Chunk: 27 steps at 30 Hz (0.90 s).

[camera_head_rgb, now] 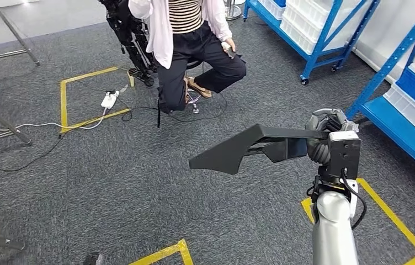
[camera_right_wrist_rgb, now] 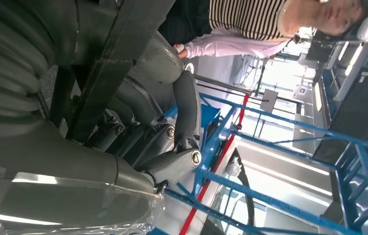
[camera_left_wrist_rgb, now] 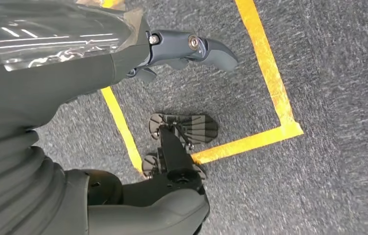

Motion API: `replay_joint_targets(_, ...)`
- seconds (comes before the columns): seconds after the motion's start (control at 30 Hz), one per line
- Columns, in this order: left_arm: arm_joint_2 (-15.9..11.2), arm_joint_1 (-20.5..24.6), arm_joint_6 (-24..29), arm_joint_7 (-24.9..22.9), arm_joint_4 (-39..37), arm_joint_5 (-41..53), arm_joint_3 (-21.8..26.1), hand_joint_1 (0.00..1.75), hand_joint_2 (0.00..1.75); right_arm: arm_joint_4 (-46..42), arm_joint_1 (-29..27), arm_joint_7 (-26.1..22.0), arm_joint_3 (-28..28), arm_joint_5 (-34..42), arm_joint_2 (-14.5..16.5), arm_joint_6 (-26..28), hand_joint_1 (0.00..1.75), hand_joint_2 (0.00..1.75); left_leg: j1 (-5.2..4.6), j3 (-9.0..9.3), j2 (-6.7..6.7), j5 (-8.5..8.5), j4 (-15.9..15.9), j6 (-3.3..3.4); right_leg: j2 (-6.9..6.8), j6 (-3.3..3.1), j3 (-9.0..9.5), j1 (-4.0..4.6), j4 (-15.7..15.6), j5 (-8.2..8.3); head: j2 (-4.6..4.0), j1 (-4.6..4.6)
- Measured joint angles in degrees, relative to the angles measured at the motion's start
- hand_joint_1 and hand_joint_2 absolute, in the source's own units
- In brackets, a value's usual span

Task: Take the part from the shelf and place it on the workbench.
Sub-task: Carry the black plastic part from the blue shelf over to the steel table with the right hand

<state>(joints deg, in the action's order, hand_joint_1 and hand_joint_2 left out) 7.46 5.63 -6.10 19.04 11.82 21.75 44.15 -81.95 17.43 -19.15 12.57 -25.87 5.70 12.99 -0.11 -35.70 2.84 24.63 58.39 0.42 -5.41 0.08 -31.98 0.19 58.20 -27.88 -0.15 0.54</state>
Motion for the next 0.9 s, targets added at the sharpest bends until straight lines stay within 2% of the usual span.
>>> replay_joint_targets(0.03,0.0,0.0,-0.2,-0.1,0.0,0.0,0.0,0.00,1.75,-0.3,-0.1,0.1,0.0,-0.2,0.0,0.0,1.75,1.75,0.10,0.06,-0.63,-0.20,-0.3,0.38,-0.38,0.23,-0.06,0.00,0.1,-0.18,0.00,-0.07)
replay_joint_targets(0.07,0.1,0.1,-0.3,-0.2,0.0,0.0,0.0,0.00,1.75,-0.6,-0.1,0.2,0.0,-0.3,0.0,-0.1,1.75,1.75,0.15,0.22,-1.16,-0.42,-0.7,0.76,0.06,0.44,-0.19,-0.10,0.5,-0.54,0.00,-0.11)
replay_joint_targets(0.1,0.1,0.1,-0.4,-0.3,0.0,0.0,0.0,0.00,1.75,-0.9,-0.2,0.3,0.0,-0.4,0.0,-0.2,1.75,1.75,0.30,0.40,-1.66,-0.69,-1.0,1.17,1.15,0.52,-0.82,-0.19,2.0,-1.39,0.00,-0.14)
replay_joint_targets(0.17,0.1,0.4,-0.5,-0.3,0.0,-0.1,0.0,0.00,1.75,-1.2,-0.3,0.4,-0.1,-0.5,-0.1,-0.3,1.75,1.75,0.45,0.55,-2.75,-1.00,-1.3,1.68,3.98,0.35,-3.70,-0.58,8.2,-4.23,0.00,-0.25)
replay_joint_targets(0.23,0.1,0.6,-0.5,-0.3,0.0,-0.3,0.0,0.00,1.75,-1.3,-0.6,0.6,-0.2,-0.5,-0.3,-0.4,1.75,1.75,0.52,0.46,-4.14,-1.06,-1.3,1.81,5.06,0.45,-7.22,-0.93,15.2,-6.63,0.00,-0.28)
replay_joint_targets(0.27,0.1,0.5,-0.5,-0.3,0.0,-0.4,0.0,0.00,1.75,-1.3,-0.7,0.7,-0.2,-0.6,-0.3,-0.5,1.75,1.75,0.56,0.44,-4.91,-1.08,-1.3,1.77,5.17,0.87,-7.87,-1.16,16.3,-6.65,0.00,-0.27)
replay_joint_targets(0.3,0.1,0.5,-0.6,-0.4,0.0,-0.5,0.0,0.00,1.75,-1.3,-0.8,0.8,-0.3,-0.6,-0.3,-0.5,1.75,1.75,0.63,0.44,-5.68,-1.10,-1.2,1.68,5.24,1.49,-7.45,-1.46,15.1,-5.78,0.00,-0.27)
replay_joint_targets(0.37,0.1,0.4,-0.9,-0.4,0.0,-0.8,0.0,0.00,1.75,-1.3,-0.7,0.9,-0.3,-0.7,-0.4,-0.7,1.75,1.75,0.90,0.32,-7.19,-1.05,-0.9,1.15,6.36,2.99,-4.12,-2.42,7.9,-2.58,0.00,-0.32)
replay_joint_targets(0.4,0.0,0.4,-1.1,-0.4,0.0,-0.9,0.1,0.00,1.75,-1.3,-0.6,1.0,-0.3,-0.8,-0.3,-0.7,1.75,1.75,0.95,0.12,-7.82,-0.92,-0.5,0.73,7.18,3.40,-2.45,-2.66,4.5,-1.31,0.00,-0.35)
replay_joint_targets(0.43,0.0,0.4,-1.3,-0.4,-0.1,-1.0,0.1,0.00,1.75,-1.2,-0.5,1.0,-0.3,-0.8,-0.3,-0.8,1.75,1.75,0.97,-0.14,-8.37,-0.85,-0.2,0.27,7.80,3.50,-1.35,-2.77,2.3,-0.51,0.00,-0.34)
replay_joint_targets(0.47,-0.1,0.4,-1.5,-0.4,-0.1,-1.0,0.1,0.00,1.75,-1.2,-0.5,1.0,-0.3,-0.8,-0.2,-0.9,1.75,1.75,1.00,-0.39,-8.82,-0.87,-0.1,-0.15,8.09,3.30,-0.94,-2.66,1.4,-0.23,0.00,-0.31)
replay_joint_targets(0.53,-0.1,0.1,-1.6,-0.4,-0.1,-1.1,0.1,0.00,1.75,-1.2,-0.4,1.0,-0.2,-0.9,0.0,-1.0,1.75,1.75,1.28,-0.71,-9.46,-1.13,-0.3,-0.83,7.20,2.43,-0.94,-2.33,1.4,0.05,0.00,-0.21)
replay_joint_targets(0.57,-0.1,0.0,-1.6,-0.4,-0.1,-1.1,0.1,0.00,1.75,-1.2,-0.3,1.0,-0.2,-1.0,0.1,-1.0,1.75,1.75,1.41,-0.92,-8.87,-0.97,0.0,-1.06,6.79,2.06,-0.92,-2.30,1.3,0.19,0.00,-0.18)
replay_joint_targets(0.63,0.0,0.1,-1.6,-0.5,-0.1,-1.3,0.1,0.00,1.75,-1.3,-0.1,1.0,-0.2,-1.2,0.2,-1.1,1.75,1.75,1.42,-2.58,-6.09,1.16,3.5,-1.33,5.82,1.17,-0.84,-2.15,1.2,0.35,0.00,0.04)
replay_joint_targets(0.67,0.0,0.2,-1.7,-0.5,-0.1,-1.4,0.1,0.00,1.75,-1.3,-0.1,1.0,-0.2,-1.3,0.3,-1.2,1.75,1.75,1.33,-4.17,-4.50,3.00,7.0,-1.38,5.30,0.86,-0.83,-1.87,1.2,0.31,0.00,0.15)
replay_joint_targets(0.7,0.1,0.3,-1.7,-0.5,-0.1,-1.5,0.1,0.00,1.75,-1.3,-0.1,1.0,-0.2,-1.4,0.3,-1.4,1.75,1.75,1.31,-6.09,-3.63,4.89,11.1,-1.41,4.70,0.53,-0.84,-1.56,1.2,0.25,0.00,0.23)
replay_joint_targets(0.73,0.1,0.3,-1.7,-0.5,-0.1,-1.6,0.2,0.00,1.75,-1.3,-0.1,1.1,-0.2,-1.6,0.3,-1.5,1.75,1.75,1.30,-7.72,-3.31,6.16,14.5,-1.37,4.07,0.37,-0.85,-1.28,1.2,0.20,0.00,0.22)
replay_joint_targets(0.77,0.1,0.3,-1.7,-0.5,-0.1,-1.6,0.2,0.00,1.75,-1.3,-0.1,1.1,-0.2,-1.7,0.4,-1.6,1.75,1.75,1.28,-8.61,-3.17,6.57,16.4,-1.24,3.44,0.20,-0.85,-1.01,1.2,0.14,0.00,0.21)
replay_joint_targets(0.8,0.1,0.3,-1.7,-0.5,-0.1,-1.6,0.2,0.00,1.75,-1.3,-0.1,1.2,-0.2,-1.8,0.5,-1.6,1.75,1.75,1.23,-8.38,-3.08,5.95,16.0,-1.00,2.83,0.06,-0.82,-0.79,1.2,0.08,0.00,0.22)
replay_joint_targets(0.83,0.1,0.3,-1.7,-0.5,-0.1,-1.6,0.2,0.00,1.75,-1.3,-0.1,1.2,-0.1,-1.9,0.5,-1.7,1.75,1.75,1.10,-6.98,-2.86,4.49,13.5,-0.65,2.24,-0.03,-0.76,-0.61,1.2,0.02,0.00,0.21)
replay_joint_targets(0.9,0.0,0.4,-1.7,-0.4,-0.1,-1.7,0.3,0.00,1.75,-1.3,0.1,1.3,-0.1,-2.0,0.7,-1.7,1.75,1.75,0.37,-2.65,-0.87,1.51,5.7,0.36,1.16,-0.12,-0.63,-0.27,1.2,-0.14,0.00,0.20)
